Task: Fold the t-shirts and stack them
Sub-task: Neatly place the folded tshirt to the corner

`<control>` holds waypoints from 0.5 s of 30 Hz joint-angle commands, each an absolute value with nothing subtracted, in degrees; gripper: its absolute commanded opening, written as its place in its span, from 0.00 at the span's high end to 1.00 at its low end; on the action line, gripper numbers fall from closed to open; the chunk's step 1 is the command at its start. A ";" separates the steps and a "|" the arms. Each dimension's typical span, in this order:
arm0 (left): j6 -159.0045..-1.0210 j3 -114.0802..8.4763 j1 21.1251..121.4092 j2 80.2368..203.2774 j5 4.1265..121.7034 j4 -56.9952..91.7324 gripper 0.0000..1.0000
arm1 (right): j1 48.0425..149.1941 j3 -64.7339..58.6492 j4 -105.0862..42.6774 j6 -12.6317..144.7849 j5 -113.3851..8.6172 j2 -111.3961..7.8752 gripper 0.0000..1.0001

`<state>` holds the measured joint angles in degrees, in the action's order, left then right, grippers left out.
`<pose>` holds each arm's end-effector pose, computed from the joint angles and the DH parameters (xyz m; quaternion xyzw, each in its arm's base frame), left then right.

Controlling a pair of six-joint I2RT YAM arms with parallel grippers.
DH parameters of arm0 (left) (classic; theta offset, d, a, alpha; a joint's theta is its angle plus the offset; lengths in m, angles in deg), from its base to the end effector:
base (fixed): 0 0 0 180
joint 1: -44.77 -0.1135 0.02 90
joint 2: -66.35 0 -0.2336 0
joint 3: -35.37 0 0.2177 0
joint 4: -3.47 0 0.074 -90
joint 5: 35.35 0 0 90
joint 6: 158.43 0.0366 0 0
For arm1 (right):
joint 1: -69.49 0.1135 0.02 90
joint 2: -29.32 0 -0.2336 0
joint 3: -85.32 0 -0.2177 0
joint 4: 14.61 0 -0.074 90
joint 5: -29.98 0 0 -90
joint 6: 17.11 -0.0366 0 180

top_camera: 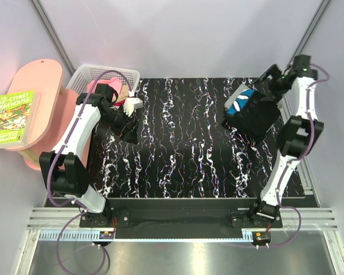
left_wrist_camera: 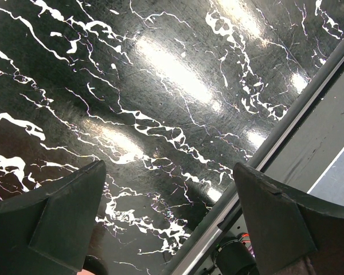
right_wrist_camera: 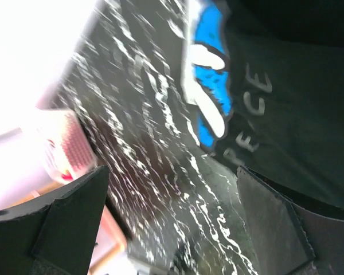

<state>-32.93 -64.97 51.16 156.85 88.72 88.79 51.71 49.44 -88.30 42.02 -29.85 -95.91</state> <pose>0.2588 -0.0496 0.2833 0.3736 0.8726 -0.2509 0.1900 0.4071 -0.1112 0.2885 0.3074 0.8711 0.2797 0.2618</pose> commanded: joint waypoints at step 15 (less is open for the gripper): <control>-34.07 -65.88 50.75 156.62 90.51 88.03 0.01 | 54.98 66.16 -93.62 46.25 -28.38 -112.02 0.00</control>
<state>-33.69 -65.01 51.14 156.85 88.74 88.81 53.20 58.66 -91.62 43.09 -29.02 -114.29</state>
